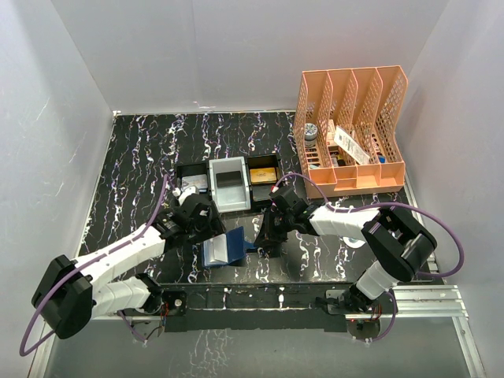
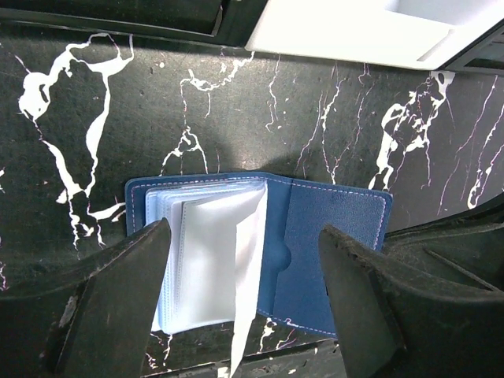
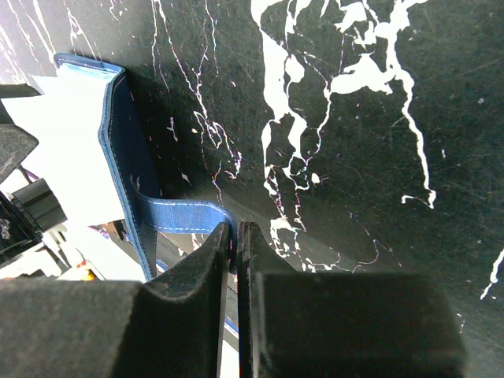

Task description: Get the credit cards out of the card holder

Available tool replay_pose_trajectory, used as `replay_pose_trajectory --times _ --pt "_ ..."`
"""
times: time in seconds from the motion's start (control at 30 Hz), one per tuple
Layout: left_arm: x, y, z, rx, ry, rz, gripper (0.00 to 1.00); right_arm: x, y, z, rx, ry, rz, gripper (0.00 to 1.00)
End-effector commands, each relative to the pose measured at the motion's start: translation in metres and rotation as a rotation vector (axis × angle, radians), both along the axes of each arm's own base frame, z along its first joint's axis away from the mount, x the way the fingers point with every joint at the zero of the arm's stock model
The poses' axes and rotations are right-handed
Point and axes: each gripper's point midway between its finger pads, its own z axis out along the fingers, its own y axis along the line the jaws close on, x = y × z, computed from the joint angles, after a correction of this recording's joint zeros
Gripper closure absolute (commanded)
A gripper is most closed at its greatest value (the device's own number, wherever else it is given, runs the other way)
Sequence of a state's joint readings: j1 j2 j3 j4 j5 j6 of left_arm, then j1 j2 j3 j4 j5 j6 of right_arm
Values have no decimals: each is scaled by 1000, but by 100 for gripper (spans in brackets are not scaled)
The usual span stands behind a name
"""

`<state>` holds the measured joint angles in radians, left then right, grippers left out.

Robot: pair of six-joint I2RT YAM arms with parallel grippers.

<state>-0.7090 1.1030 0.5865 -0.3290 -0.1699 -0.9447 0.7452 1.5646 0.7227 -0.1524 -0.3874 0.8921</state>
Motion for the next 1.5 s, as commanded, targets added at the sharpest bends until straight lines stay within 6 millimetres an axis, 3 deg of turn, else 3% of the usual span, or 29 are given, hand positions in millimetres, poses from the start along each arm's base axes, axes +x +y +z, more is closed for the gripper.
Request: replay_pose_trajectory --times 0.0,0.23,0.6,0.83,1.0,1.17,1.3,1.47 --pt "-3 -2 -7 3 28 -15 27 5 3 -1 15 -31 8 100" --pt "-5 -9 -16 -10 66 -25 30 5 3 1 17 -37 7 100" --pt "-7 -38 20 -205 12 -90 45 4 3 -3 17 -30 4 100" --pt "-28 -94 37 -525 72 -279 50 7 5 4 30 -45 -1 99" --pt "-32 -99 21 -557 129 -260 51 15 9 23 61 -89 -25 91" --pt "-32 -94 7 -521 158 -224 51 29 2 53 39 -165 -76 72" --pt "-36 -90 -5 -491 199 -208 50 41 1 82 46 -237 -109 70" --pt "-38 -84 -7 -468 195 -198 51 39 26 109 187 -238 -47 77"
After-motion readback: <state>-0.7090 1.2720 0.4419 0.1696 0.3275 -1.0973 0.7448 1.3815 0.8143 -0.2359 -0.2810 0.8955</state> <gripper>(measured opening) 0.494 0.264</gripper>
